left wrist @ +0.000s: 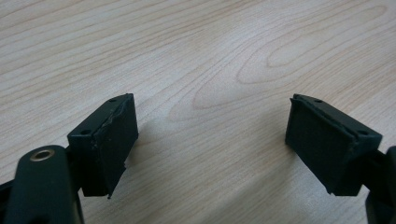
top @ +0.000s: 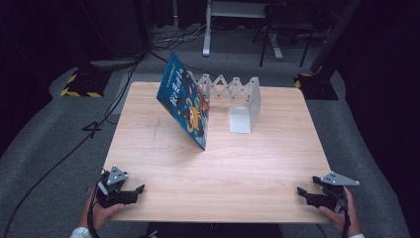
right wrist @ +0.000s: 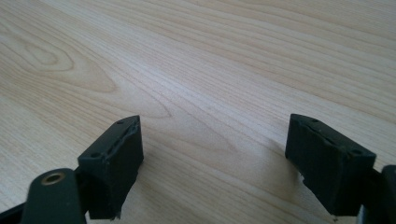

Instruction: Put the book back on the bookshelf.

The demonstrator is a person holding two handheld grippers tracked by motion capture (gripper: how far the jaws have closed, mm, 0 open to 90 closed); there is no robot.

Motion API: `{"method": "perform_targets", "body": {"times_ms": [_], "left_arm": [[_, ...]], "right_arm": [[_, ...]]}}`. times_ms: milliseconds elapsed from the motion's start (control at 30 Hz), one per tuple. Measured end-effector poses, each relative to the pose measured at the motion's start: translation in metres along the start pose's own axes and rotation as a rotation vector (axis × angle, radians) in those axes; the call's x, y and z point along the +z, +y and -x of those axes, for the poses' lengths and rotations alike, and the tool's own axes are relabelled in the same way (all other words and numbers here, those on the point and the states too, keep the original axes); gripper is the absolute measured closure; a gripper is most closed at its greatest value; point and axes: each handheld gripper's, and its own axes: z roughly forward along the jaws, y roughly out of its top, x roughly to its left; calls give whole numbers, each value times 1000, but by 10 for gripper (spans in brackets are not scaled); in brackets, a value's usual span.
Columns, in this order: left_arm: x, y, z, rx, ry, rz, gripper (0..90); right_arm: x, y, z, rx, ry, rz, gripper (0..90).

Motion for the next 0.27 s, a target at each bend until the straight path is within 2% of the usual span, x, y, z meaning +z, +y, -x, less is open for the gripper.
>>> {"method": "perform_targets", "body": {"times_ms": [267], "left_arm": [[0, 0, 0, 0, 0, 0, 173]], "right_arm": [[0, 0, 1, 2, -1, 2, 194]]}}
